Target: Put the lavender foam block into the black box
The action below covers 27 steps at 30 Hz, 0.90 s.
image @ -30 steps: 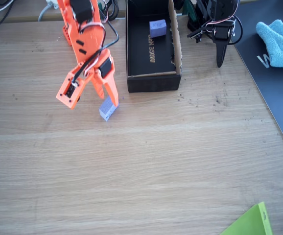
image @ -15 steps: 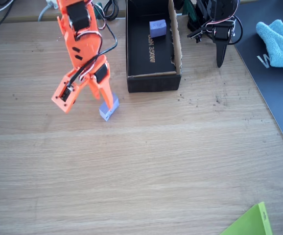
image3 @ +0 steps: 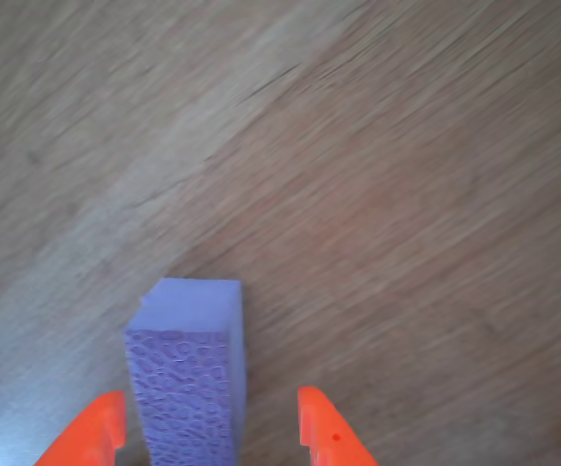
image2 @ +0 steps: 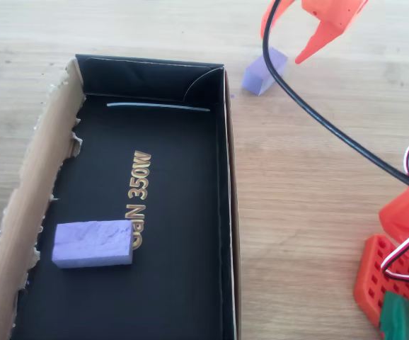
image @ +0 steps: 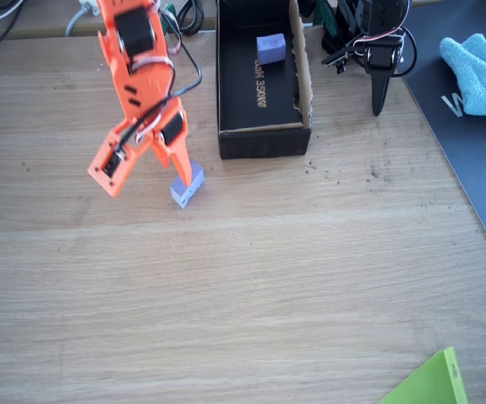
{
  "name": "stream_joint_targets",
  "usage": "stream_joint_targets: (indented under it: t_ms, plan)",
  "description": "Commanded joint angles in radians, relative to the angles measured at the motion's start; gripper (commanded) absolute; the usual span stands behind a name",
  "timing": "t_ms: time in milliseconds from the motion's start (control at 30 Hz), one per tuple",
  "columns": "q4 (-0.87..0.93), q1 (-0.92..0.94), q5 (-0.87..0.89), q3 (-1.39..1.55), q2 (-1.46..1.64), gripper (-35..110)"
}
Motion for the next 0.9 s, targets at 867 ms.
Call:
stream_joint_targets:
  t_ms: [867]
  plan:
    - [-0.023, -0.015, 0.044, -0.250, -0.209, 22]
